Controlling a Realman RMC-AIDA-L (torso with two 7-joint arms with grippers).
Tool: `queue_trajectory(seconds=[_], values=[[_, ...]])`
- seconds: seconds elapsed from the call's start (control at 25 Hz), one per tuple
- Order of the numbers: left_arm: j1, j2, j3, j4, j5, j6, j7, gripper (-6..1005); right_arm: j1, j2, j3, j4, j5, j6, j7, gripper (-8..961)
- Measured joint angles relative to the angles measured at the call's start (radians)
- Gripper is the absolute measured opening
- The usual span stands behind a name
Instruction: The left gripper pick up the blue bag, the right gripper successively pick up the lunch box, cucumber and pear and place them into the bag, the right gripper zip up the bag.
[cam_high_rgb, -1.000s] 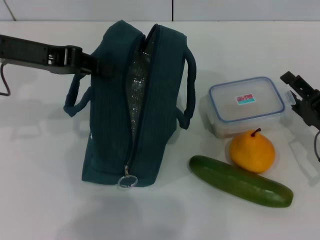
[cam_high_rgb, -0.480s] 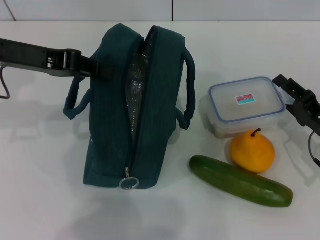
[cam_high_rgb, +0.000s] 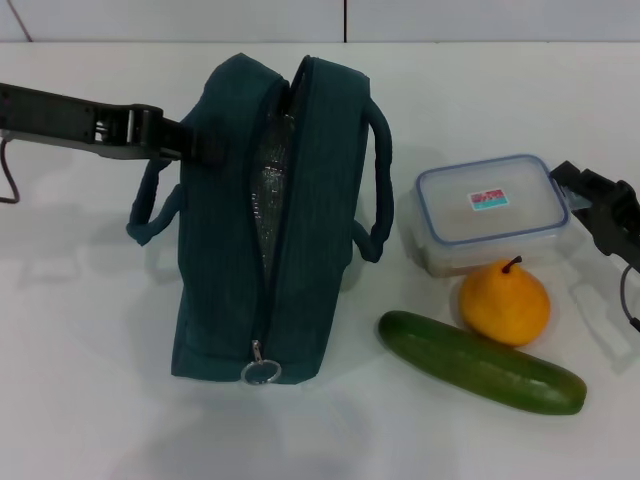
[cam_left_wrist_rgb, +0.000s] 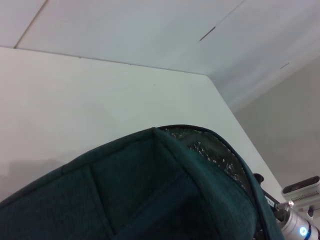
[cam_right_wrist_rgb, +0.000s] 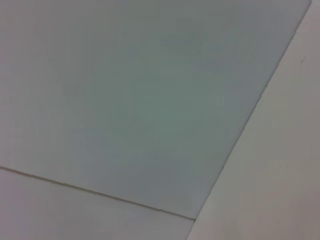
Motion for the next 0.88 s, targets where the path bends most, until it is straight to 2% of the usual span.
queue_trajectory(seconds=[0.08,0.4,0.88], values=[[0.001,0.000,-0.001,0.000,0.000,0.001,0.000,47,-0.001,-0.001,0.000,-0.002,0.000,-0.003,0.003,202],[0.000,-0.002,0.002,0.008,-0.004,0.002,0.000,46,-0.001,-0.003,0.000,-0.029,-0.042,-0.011,0.013,165],[0.000,-0.003,0.003,0.009,-0.039,0.001,0.013,47,0.006,0.001,0.004,-0.025,-0.043,-0.061,0.208,95]])
